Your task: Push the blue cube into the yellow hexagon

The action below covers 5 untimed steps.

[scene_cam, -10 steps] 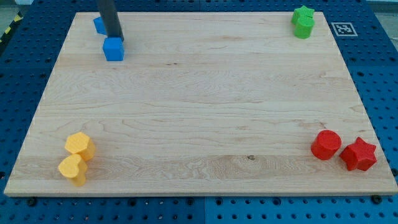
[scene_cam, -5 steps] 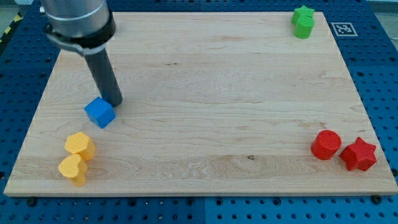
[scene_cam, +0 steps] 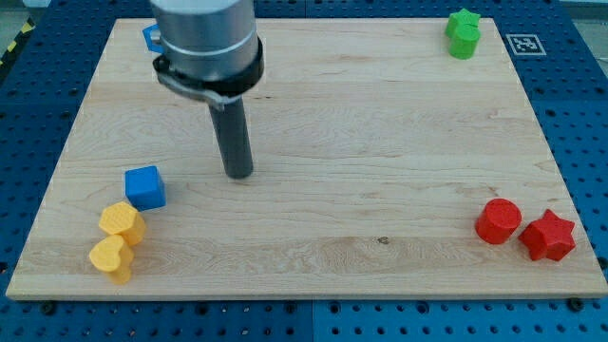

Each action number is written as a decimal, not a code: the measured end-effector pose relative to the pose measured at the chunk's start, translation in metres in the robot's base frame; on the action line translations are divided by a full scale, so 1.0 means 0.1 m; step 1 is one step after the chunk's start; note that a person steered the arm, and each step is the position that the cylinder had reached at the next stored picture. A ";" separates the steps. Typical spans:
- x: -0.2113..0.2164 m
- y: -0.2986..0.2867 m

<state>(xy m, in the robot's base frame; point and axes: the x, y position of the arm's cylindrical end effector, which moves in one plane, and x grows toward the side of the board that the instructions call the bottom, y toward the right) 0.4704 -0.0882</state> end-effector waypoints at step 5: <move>0.46 -0.77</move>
